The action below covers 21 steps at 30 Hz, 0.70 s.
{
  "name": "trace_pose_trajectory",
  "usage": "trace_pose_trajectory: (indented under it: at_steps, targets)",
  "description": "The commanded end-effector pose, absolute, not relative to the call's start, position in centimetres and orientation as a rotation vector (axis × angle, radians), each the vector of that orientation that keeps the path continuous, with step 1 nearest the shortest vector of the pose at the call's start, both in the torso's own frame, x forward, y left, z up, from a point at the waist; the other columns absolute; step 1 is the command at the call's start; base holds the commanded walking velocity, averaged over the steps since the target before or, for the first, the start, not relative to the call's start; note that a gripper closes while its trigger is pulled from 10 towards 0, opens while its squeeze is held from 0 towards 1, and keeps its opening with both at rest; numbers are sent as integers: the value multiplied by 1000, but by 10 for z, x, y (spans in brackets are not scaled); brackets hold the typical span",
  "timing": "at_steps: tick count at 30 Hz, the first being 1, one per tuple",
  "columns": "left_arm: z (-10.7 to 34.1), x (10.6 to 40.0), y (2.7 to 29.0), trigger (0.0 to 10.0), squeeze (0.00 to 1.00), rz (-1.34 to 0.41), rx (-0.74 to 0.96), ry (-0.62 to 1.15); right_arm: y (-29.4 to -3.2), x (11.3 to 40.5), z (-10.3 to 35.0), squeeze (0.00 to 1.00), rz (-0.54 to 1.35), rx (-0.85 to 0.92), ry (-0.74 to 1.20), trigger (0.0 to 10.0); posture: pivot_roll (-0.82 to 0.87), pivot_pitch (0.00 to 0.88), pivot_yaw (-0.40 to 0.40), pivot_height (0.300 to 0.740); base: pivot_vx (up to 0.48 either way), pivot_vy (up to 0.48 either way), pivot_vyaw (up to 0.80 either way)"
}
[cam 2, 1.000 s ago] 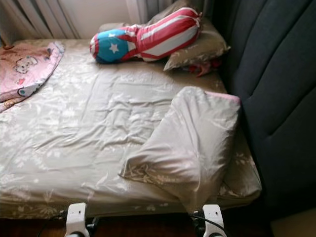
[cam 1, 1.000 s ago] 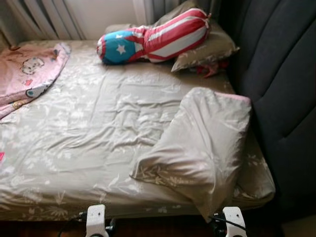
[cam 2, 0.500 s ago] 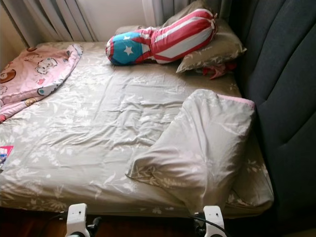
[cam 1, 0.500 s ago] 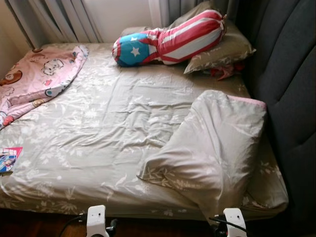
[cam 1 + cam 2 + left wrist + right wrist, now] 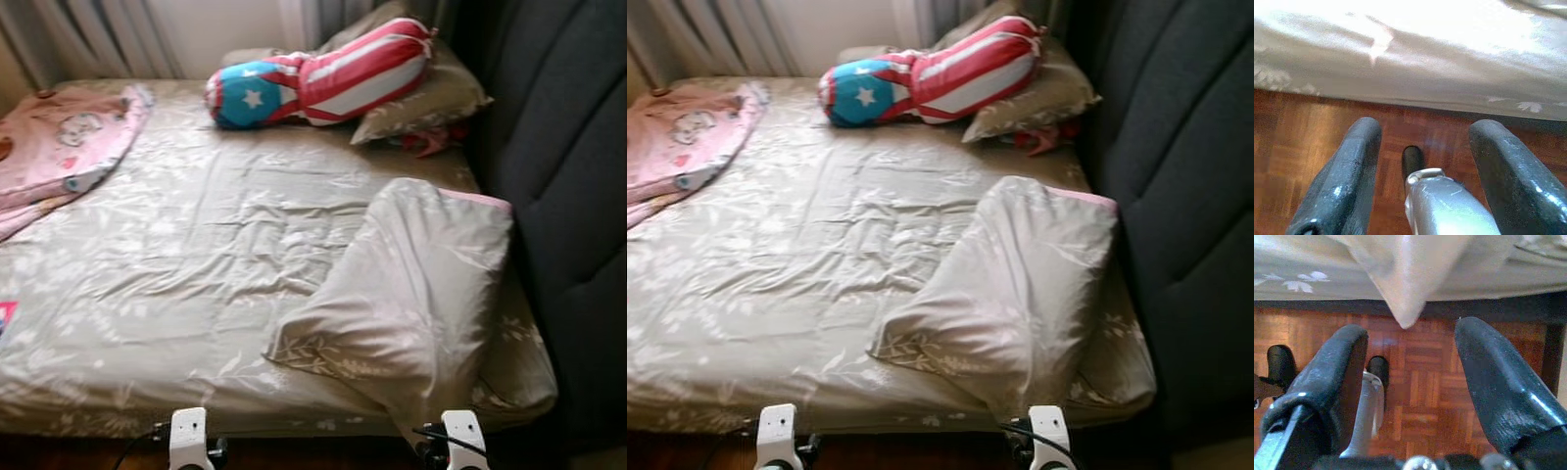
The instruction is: Clean up the room
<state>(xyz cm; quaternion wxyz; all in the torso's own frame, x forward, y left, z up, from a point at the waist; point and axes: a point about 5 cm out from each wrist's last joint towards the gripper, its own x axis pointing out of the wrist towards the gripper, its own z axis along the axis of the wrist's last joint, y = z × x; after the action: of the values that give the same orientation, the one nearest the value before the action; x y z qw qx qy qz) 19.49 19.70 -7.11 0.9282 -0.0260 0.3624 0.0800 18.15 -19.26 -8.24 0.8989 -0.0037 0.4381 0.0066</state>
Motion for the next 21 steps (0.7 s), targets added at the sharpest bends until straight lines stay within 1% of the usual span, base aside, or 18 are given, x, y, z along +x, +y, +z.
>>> trace_pose_trajectory:
  at_steps: [1,4,21]
  targets:
    - [-76,187,198,10000,0,174,-59,777,-192,175,-86,0,11,-4,934,10000,-60,121,-7,740,0,0,-756]
    - [-76,187,197,10000,0,175,-58,777,-192,175,-86,0,13,-7,934,10000,-59,120,-7,740,0,0,-750]
    - [-76,188,196,10000,0,176,-58,776,-193,177,-85,0,7,-22,915,10000,-56,120,-10,740,0,0,0]
